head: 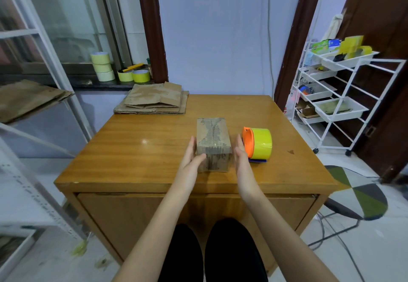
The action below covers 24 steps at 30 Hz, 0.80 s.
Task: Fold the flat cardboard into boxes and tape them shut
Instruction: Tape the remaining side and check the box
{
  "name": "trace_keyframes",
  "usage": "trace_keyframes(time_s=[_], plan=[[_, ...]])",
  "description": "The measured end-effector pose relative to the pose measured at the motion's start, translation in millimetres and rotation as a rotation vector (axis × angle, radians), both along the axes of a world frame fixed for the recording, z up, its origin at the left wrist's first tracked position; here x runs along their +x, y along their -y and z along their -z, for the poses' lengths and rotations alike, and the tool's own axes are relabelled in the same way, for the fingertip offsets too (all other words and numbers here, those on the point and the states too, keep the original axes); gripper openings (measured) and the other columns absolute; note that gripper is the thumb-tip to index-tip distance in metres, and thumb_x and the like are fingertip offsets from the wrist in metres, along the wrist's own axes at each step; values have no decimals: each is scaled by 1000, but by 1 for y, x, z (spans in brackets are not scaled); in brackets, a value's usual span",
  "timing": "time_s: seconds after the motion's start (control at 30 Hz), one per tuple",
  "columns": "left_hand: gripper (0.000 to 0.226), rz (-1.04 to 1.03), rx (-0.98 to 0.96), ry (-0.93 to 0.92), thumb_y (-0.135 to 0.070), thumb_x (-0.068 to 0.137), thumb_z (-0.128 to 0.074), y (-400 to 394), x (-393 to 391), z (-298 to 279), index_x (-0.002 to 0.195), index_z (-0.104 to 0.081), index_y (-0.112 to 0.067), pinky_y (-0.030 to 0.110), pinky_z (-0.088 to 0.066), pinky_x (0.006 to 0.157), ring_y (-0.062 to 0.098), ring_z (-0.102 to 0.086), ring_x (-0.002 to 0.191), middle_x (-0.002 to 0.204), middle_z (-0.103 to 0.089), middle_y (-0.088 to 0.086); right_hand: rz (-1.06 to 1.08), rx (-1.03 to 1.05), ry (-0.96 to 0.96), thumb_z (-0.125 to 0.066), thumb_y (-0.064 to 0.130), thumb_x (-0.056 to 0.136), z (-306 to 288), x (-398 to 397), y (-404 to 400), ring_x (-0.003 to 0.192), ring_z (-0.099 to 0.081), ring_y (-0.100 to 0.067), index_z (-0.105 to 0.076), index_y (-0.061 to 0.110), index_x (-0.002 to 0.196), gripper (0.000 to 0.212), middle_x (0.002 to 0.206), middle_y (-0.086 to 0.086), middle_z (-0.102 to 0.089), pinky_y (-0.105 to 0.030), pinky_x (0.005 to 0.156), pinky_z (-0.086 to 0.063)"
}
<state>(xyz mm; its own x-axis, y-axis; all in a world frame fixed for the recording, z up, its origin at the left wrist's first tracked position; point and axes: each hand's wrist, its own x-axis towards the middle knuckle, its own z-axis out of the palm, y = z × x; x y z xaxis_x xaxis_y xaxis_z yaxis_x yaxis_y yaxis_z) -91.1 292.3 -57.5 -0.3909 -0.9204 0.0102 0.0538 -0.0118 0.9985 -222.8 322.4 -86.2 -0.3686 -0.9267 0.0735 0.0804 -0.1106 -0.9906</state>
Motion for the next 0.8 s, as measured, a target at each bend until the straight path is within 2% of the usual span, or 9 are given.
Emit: trace_keyframes(time_s=[0.2, 0.3, 0.33, 0.4, 0.47, 0.53, 0.63, 0.7, 0.8], plan=[[61, 30, 20, 8, -22, 102, -41, -8, -6, 3, 152, -8, -34, 27, -20, 109, 7, -23, 137, 150, -26, -13, -91, 5, -80, -18, 35, 105, 5, 7, -7, 144, -14, -6, -6, 29, 153, 49, 159, 11, -13, -35, 121, -12], [50, 49, -16, 56, -29, 102, -38, 2, 5, 2, 149, -22, -34, 30, -22, 111, 3, -28, 130, 139, -33, -18, -130, -13, -161, -23, 46, 100, 1, -14, -9, 142, -19, -2, -11, 31, 152, 55, 157, 14, -18, -24, 115, -22], [44, 58, -43, 89, -28, 102, -37, 9, 12, 2, 146, -29, -33, 32, -25, 113, 6, -31, 132, 141, -35, -16, -136, -28, -185, -28, 44, 99, -1, -23, -11, 140, -24, -2, -15, 32, 150, 54, 154, 17, -24, -17, 109, -27], [37, 82, -135, 197, -22, 103, -37, 20, 27, 2, 138, -40, -33, 34, -33, 111, 10, -38, 132, 143, -40, -9, -115, -96, -342, -38, 18, 102, -7, -39, -16, 138, -31, -1, -33, 33, 141, 42, 145, 21, -35, -11, 105, -33], [42, 107, -298, 320, -13, 100, -44, 28, 37, 0, 133, -42, -39, 27, -36, 107, 8, -39, 132, 144, -40, -9, -119, -173, -610, -38, -7, 98, -12, -52, -16, 138, -30, 0, -47, 30, 131, 51, 145, 13, -39, -14, 110, -29], [50, 132, -476, 417, -7, 95, -52, 33, 41, -3, 131, -45, -41, 30, -38, 107, 6, -38, 132, 145, -40, -13, -164, -207, -787, -39, -17, 91, -18, -59, -11, 136, -34, -1, -56, 19, 128, 55, 144, 5, -43, -14, 110, -29], [50, 163, -682, 573, -12, 90, -61, 42, 38, -3, 133, -52, -36, 45, -37, 109, 6, -37, 134, 144, -42, -18, -197, -260, -976, -50, -17, 84, -26, -65, -4, 128, -44, -4, -64, 9, 122, 48, 134, 0, -54, -12, 106, -31], [46, 160, -740, 649, -15, 89, -64, 46, 36, -5, 131, -56, -33, 46, -35, 110, 6, -39, 133, 142, -46, -18, -202, -276, -1066, -60, -12, 82, -29, -69, -2, 125, -48, -10, -67, 9, 118, 42, 130, -3, -59, -11, 106, -31], [42, 143, -762, 651, -17, 87, -67, 50, 33, -7, 126, -61, -32, 45, -36, 109, 6, -43, 129, 136, -52, -18, -209, -283, -1120, -68, -5, 81, -30, -75, 1, 123, -52, -16, -68, 11, 117, 40, 128, -3, -61, -20, 107, -36]])
